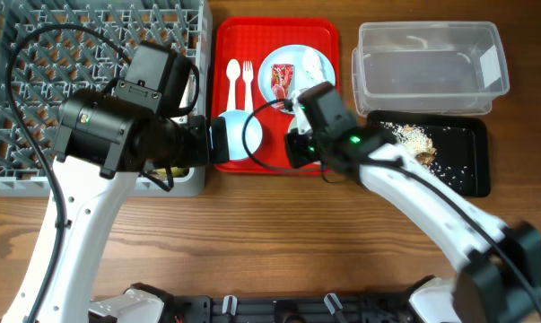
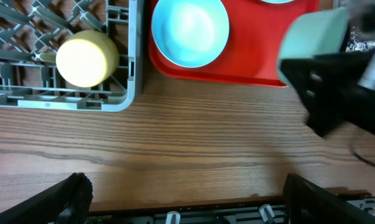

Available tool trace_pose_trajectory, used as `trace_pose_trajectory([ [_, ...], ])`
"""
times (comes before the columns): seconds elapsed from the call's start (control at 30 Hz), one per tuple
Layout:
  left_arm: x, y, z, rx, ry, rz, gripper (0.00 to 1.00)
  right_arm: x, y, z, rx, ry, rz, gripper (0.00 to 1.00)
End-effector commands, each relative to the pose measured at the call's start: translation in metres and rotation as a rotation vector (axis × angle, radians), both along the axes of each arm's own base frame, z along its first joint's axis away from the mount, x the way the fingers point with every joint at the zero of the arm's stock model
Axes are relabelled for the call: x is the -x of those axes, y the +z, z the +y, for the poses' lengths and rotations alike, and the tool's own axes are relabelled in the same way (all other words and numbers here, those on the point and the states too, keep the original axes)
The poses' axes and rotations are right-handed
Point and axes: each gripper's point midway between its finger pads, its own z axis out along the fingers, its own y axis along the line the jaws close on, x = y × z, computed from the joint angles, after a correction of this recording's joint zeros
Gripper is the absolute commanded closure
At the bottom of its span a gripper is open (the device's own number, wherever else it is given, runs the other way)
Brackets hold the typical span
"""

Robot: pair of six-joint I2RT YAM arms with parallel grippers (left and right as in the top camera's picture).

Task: Sort waste into correct bins and load items into the dishwasher rack
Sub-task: 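Return the emptied bowl to the red tray with the right gripper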

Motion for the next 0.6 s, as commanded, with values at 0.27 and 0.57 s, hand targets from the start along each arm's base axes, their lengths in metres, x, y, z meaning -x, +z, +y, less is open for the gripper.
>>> trace_pose_trajectory([
  [0.27,0.002,0.003,0.002,0.000,0.014,-0.012,0.00,-0.007,-0.066,0.000,0.077,-0.046,0.120,0.75],
  [0.57,0.002,0.003,0.002,-0.001,0.014,-0.012,0.00,-0.018,0.080,0.026,-0.114,0.027,-0.027,0.24],
])
